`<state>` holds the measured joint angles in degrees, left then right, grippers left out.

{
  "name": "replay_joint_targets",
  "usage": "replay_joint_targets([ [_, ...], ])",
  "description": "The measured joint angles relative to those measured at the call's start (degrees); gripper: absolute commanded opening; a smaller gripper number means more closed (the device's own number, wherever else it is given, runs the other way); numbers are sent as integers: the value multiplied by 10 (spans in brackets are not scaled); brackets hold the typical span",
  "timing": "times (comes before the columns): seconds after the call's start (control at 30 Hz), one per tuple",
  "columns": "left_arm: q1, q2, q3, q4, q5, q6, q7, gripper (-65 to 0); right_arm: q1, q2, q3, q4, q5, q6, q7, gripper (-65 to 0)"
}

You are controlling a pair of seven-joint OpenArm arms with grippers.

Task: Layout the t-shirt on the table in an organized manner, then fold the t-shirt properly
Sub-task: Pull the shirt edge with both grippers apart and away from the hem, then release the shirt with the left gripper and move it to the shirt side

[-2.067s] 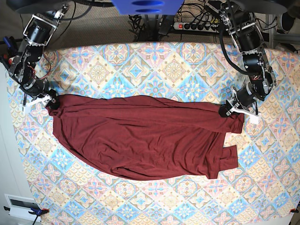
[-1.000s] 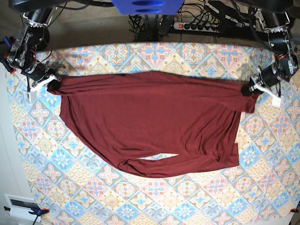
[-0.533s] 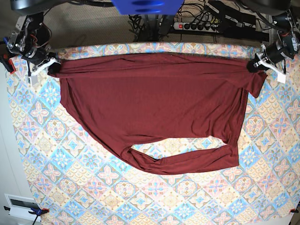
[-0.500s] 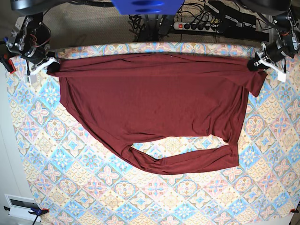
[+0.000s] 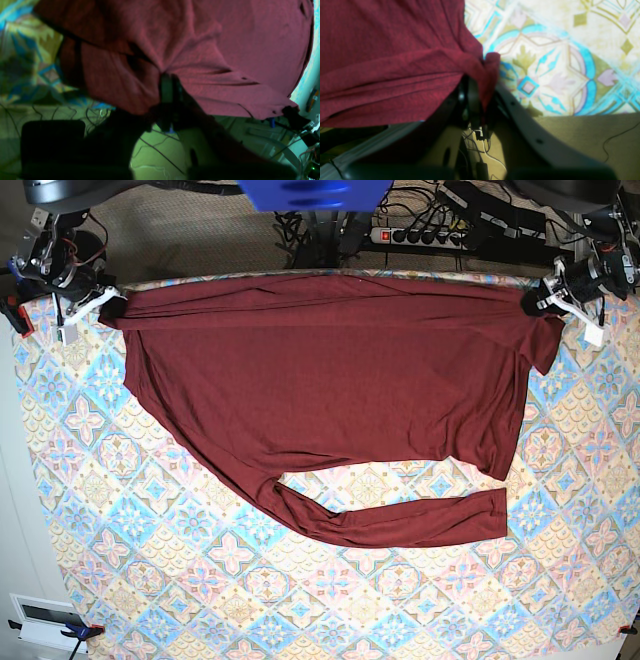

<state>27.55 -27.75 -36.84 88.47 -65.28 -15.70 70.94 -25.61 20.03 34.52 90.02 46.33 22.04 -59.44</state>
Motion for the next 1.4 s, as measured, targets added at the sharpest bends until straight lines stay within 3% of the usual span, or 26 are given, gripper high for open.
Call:
replay_joint_targets([
  [0.17, 30, -3, -26, 67, -1, 0, 0, -471, -4, 3, 2, 1, -7, -2, 3, -644],
  [0.27, 29, -2, -26, 69, 1, 2, 1, -437, -4, 3, 2, 2, -7, -2, 3, -605],
  [0.47, 41, -3, -29, 69, 1, 2, 16, -430, -4, 0, 21, 9, -9, -2, 0, -544],
  [0.63, 32, -3, -115, 69, 0, 2, 6, -429, -4, 3, 55, 36, -12, -9, 2, -543],
  [0.9, -76, -3, -112, 68, 7, 1, 13, -427, -3, 3, 54, 69, -13, -8, -1, -542],
  [1.03, -122, 14, -111, 65, 48, 2, 17, -426, -4, 1, 54, 70, -50, -8, -3, -526],
  [1.2, -187, 34, -87, 65, 127, 5, 16, -426, -4, 2, 54, 71, -61, -8, -2, -445],
  [1.4, -287, 70, -53, -17, 185, 2, 17, -428, -4, 4, 55, 115, -63, -8, 0, -444],
])
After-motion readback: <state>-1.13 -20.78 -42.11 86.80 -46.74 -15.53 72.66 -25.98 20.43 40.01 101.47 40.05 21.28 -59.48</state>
